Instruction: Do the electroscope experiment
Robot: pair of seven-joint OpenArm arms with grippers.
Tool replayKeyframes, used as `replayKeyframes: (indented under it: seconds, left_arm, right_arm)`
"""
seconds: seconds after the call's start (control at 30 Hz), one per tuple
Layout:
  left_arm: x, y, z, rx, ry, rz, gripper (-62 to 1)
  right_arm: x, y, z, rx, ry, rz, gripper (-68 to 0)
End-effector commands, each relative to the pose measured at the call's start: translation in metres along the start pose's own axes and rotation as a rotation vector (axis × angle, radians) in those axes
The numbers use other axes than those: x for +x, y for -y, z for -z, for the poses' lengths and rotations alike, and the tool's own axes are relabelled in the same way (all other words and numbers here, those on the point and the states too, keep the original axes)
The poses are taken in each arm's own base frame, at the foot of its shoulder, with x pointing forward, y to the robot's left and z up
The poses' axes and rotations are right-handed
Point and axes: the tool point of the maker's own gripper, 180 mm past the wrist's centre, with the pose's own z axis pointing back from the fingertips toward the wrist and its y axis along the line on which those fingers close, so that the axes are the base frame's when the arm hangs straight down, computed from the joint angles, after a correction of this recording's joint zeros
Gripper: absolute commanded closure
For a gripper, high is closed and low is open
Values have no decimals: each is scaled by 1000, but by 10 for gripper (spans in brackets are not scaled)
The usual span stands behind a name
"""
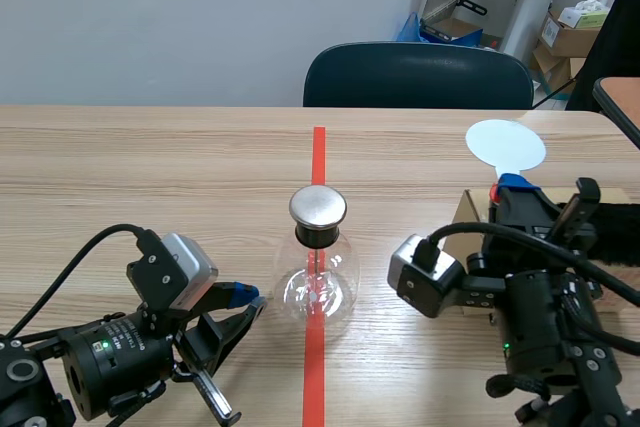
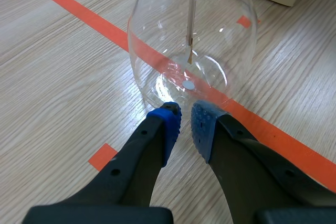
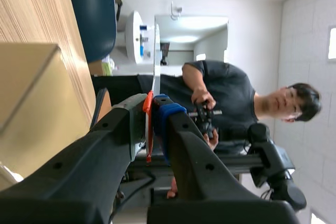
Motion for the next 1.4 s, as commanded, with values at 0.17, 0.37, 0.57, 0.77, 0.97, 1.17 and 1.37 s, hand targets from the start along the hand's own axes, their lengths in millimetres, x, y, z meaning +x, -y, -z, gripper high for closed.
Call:
replayKeyframes:
  seconds: [0.17, 0.37, 0.57, 0.77, 0.97, 1.17, 1.37]
  left_arm:
    - [11, 2, 3, -9, 38, 0, -100]
    - [11, 2, 3, -9, 39, 0, -100]
    - [11, 2, 3, -9, 39, 0, -100]
    - [11, 2, 3, -9, 39, 0, -100]
    - [11, 2, 3, -9, 39, 0, -100]
    - [11, 2, 3, -9, 39, 0, -100]
    - [11, 2, 3, -9, 39, 0, -100]
  right_arm:
    - [28, 9, -7, -20, 174, -2, -10]
    - [60, 17, -13, -42, 351, 2, -10]
    - [83, 17, -24, -43, 496, -1, -10]
    - [102, 16, -36, -43, 620, -4, -10]
    - [110, 16, -41, -42, 675, -5, -10]
    - [112, 16, -43, -42, 686, -5, -10]
    - [112, 16, -43, -42, 687, -5, -10]
